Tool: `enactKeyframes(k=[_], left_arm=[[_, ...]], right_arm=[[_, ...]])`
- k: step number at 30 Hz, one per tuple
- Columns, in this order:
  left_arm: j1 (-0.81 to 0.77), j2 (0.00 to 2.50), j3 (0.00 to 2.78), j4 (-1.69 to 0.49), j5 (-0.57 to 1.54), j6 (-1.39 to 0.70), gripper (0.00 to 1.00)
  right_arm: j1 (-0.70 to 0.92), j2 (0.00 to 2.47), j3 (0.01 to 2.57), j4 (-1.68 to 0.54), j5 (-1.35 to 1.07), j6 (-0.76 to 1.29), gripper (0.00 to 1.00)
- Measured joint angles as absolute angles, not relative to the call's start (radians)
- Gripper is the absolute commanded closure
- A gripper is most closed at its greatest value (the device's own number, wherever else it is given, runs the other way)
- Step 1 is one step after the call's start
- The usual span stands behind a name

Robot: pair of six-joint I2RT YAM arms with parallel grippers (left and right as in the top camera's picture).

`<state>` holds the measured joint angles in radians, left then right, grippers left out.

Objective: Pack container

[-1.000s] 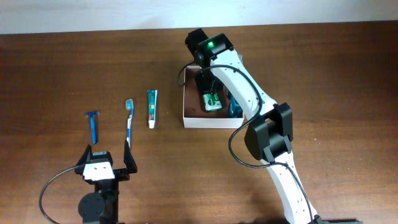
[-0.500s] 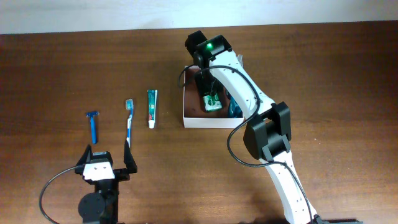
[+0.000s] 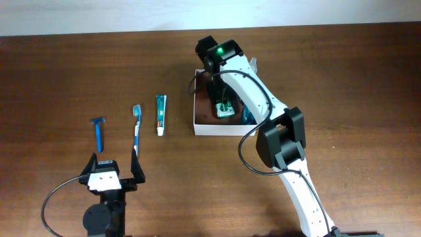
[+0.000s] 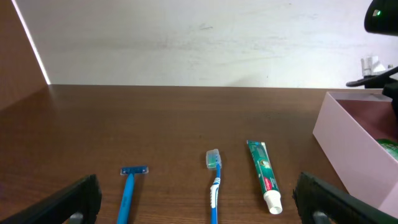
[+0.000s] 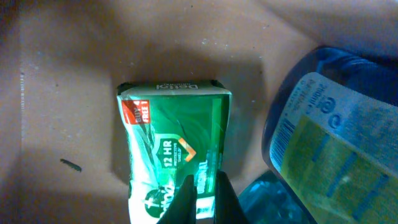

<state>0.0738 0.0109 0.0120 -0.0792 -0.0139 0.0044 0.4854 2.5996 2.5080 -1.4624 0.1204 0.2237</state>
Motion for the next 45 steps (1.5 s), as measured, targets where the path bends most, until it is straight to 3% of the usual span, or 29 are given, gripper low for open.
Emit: enactKeyframes(k=[45], left_arm=[[0.074, 0.011, 0.012, -0.079, -0.014, 0.004, 0.01]], right_arm=[[0.485, 2.606, 2.508, -1.407, -0.114, 0.296, 0.96]])
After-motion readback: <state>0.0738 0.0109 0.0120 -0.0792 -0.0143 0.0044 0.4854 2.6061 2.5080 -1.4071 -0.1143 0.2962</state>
